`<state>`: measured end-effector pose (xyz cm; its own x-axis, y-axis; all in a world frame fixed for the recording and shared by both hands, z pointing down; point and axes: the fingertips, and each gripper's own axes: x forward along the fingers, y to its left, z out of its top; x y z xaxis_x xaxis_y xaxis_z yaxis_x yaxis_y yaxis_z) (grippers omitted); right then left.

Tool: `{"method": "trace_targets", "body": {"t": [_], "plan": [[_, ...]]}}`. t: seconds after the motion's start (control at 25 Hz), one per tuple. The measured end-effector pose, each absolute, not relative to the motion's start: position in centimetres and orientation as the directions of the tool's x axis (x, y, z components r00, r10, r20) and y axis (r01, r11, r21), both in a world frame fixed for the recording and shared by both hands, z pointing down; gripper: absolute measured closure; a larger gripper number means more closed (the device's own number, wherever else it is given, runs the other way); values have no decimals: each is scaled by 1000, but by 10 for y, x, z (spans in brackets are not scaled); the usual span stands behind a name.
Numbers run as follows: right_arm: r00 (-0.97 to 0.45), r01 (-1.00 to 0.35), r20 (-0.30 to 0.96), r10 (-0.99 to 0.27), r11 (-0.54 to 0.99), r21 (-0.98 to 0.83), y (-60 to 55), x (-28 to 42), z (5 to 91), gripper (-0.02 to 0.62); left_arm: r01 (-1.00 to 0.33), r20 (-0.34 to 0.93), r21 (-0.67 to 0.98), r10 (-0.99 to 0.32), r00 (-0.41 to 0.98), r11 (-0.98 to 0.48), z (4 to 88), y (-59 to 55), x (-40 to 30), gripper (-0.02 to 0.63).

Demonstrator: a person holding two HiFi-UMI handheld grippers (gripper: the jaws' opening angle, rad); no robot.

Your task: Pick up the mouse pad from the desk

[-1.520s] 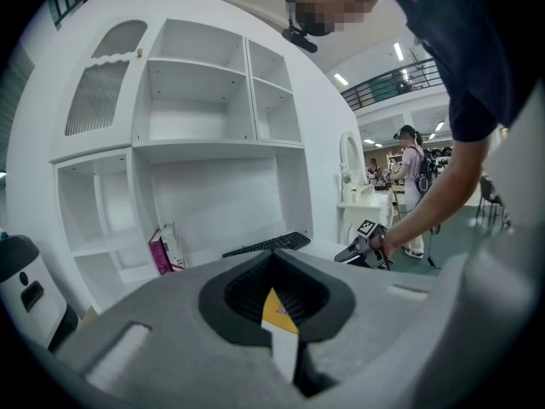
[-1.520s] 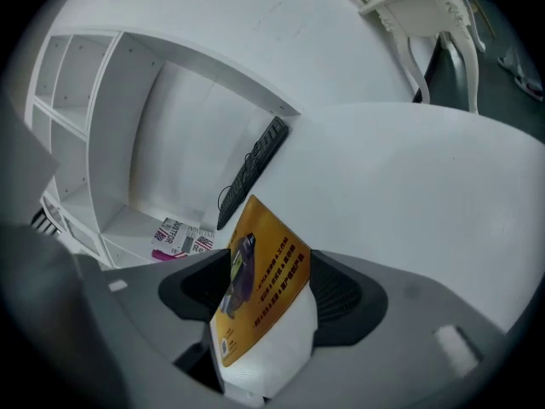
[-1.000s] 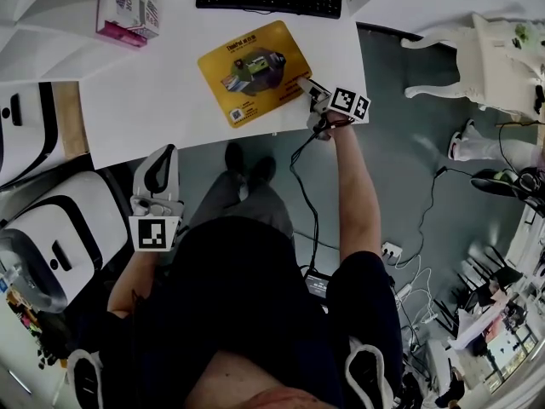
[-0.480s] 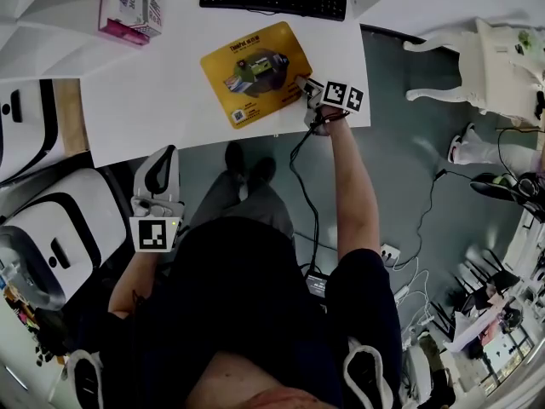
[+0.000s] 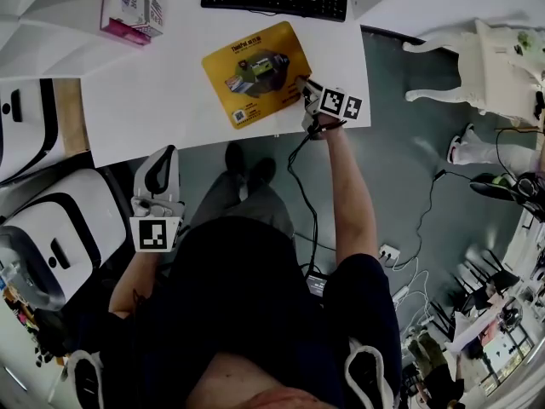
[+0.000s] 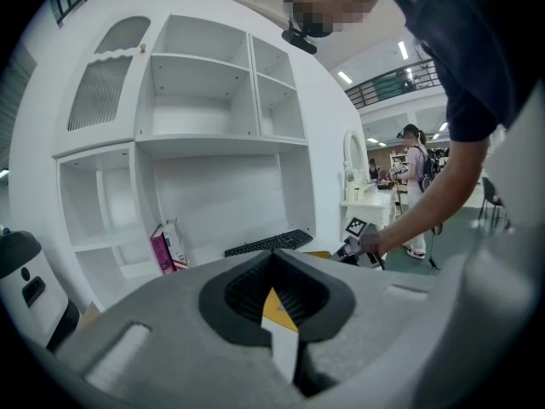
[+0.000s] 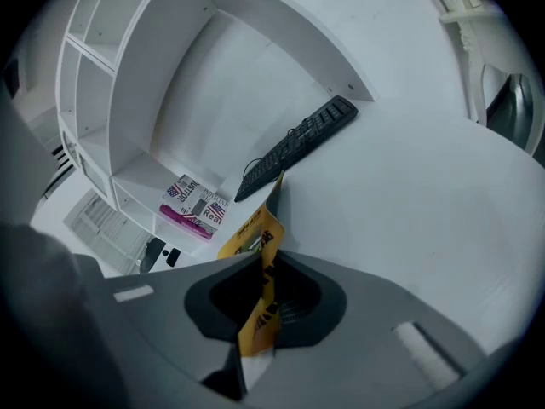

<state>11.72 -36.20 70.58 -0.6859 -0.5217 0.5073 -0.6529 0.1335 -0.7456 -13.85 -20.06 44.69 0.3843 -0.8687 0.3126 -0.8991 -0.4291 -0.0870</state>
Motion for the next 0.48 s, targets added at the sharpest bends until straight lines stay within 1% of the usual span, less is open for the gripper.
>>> {"method": "trace_targets", "body": {"t": [0.2, 0.36, 0.48], "plan": [[-688, -656, 481, -543, 183, -732, -356, 112, 688, 576, -899, 296, -87, -873, 388, -430, 444, -201, -138, 606], [-706, -626, 438, -557, 201, -754, -351, 105, 673, 577, -899, 291, -87, -874, 388, -428, 442, -199, -138, 606], [-710, -633, 425, -561, 245, -735, -347, 101, 662, 577, -899, 298, -88, -872, 388, -429, 442, -196, -138, 606]]}}
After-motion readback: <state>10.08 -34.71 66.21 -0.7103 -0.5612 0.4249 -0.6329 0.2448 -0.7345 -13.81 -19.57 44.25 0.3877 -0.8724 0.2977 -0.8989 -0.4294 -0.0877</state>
